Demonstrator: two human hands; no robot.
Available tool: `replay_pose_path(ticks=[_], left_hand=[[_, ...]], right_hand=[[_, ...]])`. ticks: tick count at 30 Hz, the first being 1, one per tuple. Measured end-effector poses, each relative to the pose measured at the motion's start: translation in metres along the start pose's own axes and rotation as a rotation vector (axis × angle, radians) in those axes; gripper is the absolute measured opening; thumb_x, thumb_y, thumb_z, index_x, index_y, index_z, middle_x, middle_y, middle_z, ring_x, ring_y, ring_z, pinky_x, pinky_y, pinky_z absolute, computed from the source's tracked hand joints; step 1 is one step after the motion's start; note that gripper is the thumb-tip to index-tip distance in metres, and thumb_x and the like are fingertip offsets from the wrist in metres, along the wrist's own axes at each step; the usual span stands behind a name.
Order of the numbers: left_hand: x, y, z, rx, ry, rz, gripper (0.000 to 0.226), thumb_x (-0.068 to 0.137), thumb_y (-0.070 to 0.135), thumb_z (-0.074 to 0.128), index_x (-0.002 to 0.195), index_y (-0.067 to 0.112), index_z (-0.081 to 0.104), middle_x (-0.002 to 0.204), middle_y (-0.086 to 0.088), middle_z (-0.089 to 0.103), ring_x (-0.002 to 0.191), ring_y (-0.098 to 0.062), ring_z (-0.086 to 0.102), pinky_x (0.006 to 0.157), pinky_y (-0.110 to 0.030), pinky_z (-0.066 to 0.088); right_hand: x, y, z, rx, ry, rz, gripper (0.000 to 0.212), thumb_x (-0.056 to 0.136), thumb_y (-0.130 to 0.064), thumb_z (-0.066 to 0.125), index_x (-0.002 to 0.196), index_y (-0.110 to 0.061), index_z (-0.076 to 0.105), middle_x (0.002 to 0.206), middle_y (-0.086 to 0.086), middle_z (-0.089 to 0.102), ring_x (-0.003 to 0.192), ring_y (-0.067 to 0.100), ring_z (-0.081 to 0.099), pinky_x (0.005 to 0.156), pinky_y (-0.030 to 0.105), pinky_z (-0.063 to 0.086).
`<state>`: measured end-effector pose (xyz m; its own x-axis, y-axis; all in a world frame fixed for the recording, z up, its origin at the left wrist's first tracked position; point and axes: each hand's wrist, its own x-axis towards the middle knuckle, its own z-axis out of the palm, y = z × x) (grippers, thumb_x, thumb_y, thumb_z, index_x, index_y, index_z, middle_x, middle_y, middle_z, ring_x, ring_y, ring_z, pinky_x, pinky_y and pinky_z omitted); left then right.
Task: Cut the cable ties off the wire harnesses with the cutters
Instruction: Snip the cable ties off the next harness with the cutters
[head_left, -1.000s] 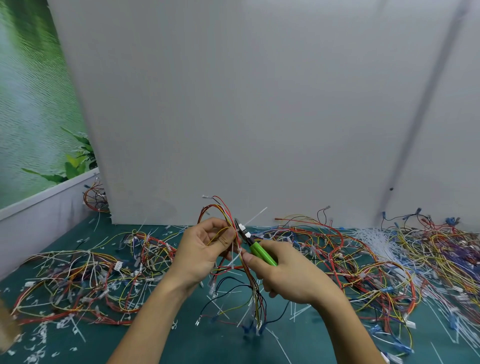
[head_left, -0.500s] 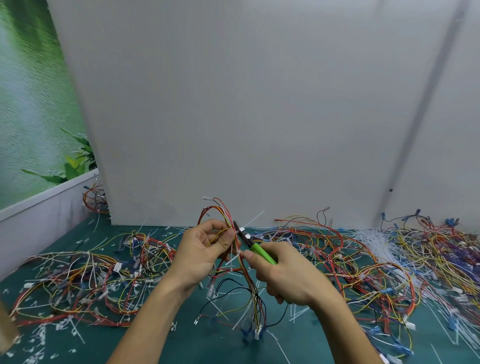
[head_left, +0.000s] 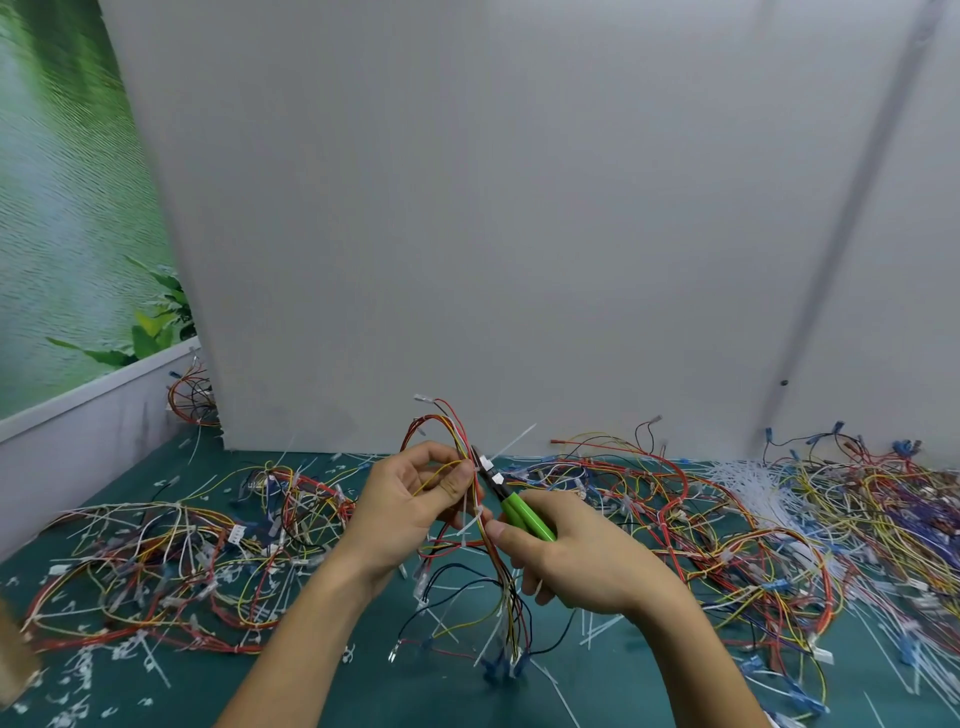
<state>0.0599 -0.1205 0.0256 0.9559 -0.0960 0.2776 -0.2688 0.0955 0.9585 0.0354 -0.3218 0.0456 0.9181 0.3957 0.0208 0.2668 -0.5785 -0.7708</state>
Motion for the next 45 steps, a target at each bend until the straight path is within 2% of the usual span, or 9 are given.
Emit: replay_pose_path(ticks=[5, 9, 17, 22, 24, 32, 37, 41, 45], left_hand=[[-0.0004, 0.0018, -0.0015, -0.010, -0.009, -0.008, 0.018, 0.083, 0.028, 0.072, 0.092, 0.012, 0.071, 0.087, -0.018, 0.076, 0.080, -0.032, 0.076, 0.073, -0.034, 0.062], [-0.0008, 0.0028, -0.0013, -0.037, 0.001, -0.010, 0.022, 0.083, 0.026, 0.073, 0.094, 0.007, 0.071, 0.088, -0.019, 0.075, 0.079, -0.027, 0.074, 0.070, -0.029, 0.060], [-0.0015, 0.0037, -0.0014, -0.041, -0.023, -0.012, 0.026, 0.086, 0.027, 0.070, 0.098, 0.004, 0.069, 0.092, -0.020, 0.075, 0.085, -0.034, 0.075, 0.075, -0.036, 0.060], [-0.0009, 0.0024, -0.0028, -0.037, -0.021, -0.007, 0.019, 0.088, 0.026, 0.070, 0.095, 0.009, 0.070, 0.089, -0.018, 0.075, 0.083, -0.037, 0.076, 0.070, -0.027, 0.059], [-0.0004, 0.0014, -0.0034, -0.020, -0.020, 0.002, 0.015, 0.087, 0.027, 0.071, 0.093, 0.014, 0.072, 0.089, -0.016, 0.076, 0.082, -0.035, 0.076, 0.071, -0.026, 0.059], [0.0003, 0.0004, -0.0039, -0.016, -0.026, 0.008, 0.010, 0.086, 0.028, 0.071, 0.090, 0.020, 0.074, 0.089, -0.015, 0.076, 0.083, -0.034, 0.076, 0.074, -0.028, 0.060], [0.0015, -0.0008, -0.0032, -0.023, -0.010, 0.012, 0.006, 0.086, 0.027, 0.071, 0.086, 0.021, 0.074, 0.086, -0.015, 0.076, 0.082, -0.038, 0.076, 0.072, -0.029, 0.060], [0.0017, -0.0020, -0.0035, 0.008, -0.018, 0.016, 0.005, 0.087, 0.026, 0.071, 0.085, 0.023, 0.074, 0.085, -0.014, 0.076, 0.081, -0.036, 0.076, 0.073, -0.030, 0.060], [0.0019, -0.0015, -0.0034, 0.005, -0.013, 0.027, 0.006, 0.086, 0.026, 0.071, 0.087, 0.020, 0.074, 0.086, -0.014, 0.076, 0.080, -0.033, 0.076, 0.070, -0.026, 0.059]], right_hand=[[0.0001, -0.0002, 0.0021, 0.010, 0.006, 0.002, 0.042, 0.101, -0.048, 0.059, 0.103, -0.006, 0.057, 0.082, 0.018, 0.066, 0.067, 0.024, 0.073, 0.070, 0.047, 0.064], [0.0003, -0.0001, 0.0042, 0.009, 0.055, 0.011, 0.046, 0.101, -0.051, 0.057, 0.092, -0.006, 0.052, 0.063, 0.012, 0.061, 0.048, 0.022, 0.063, 0.055, 0.041, 0.055], [0.0009, 0.0020, 0.0012, 0.099, 0.048, 0.029, 0.035, 0.102, -0.045, 0.060, 0.093, -0.011, 0.061, 0.068, 0.002, 0.060, 0.048, 0.021, 0.060, 0.049, 0.032, 0.053], [0.0006, 0.0006, 0.0004, 0.094, 0.034, 0.027, 0.031, 0.102, -0.042, 0.059, 0.095, -0.012, 0.062, 0.074, 0.002, 0.067, 0.059, 0.024, 0.070, 0.063, 0.054, 0.061], [0.0002, -0.0001, -0.0003, 0.097, 0.025, 0.026, 0.031, 0.102, -0.042, 0.060, 0.097, -0.012, 0.063, 0.077, 0.002, 0.070, 0.065, 0.025, 0.073, 0.067, 0.057, 0.062], [-0.0005, -0.0016, -0.0007, 0.100, 0.015, 0.025, 0.031, 0.102, -0.043, 0.059, 0.098, -0.012, 0.063, 0.082, 0.004, 0.072, 0.067, 0.025, 0.074, 0.069, 0.054, 0.064], [0.0026, 0.0002, 0.0057, 0.126, -0.011, 0.022, 0.027, 0.108, -0.032, 0.050, 0.101, -0.007, 0.058, 0.072, 0.002, 0.062, 0.054, 0.029, 0.064, 0.056, 0.051, 0.057], [0.0022, 0.0003, 0.0047, 0.145, -0.035, 0.042, 0.026, 0.108, -0.030, 0.049, 0.101, -0.007, 0.058, 0.073, 0.003, 0.063, 0.049, 0.027, 0.064, 0.048, 0.038, 0.055], [0.0015, -0.0001, 0.0032, 0.157, -0.029, 0.042, 0.034, 0.107, -0.034, 0.053, 0.105, -0.001, 0.057, 0.073, 0.003, 0.066, 0.053, 0.029, 0.067, 0.052, 0.040, 0.058]])
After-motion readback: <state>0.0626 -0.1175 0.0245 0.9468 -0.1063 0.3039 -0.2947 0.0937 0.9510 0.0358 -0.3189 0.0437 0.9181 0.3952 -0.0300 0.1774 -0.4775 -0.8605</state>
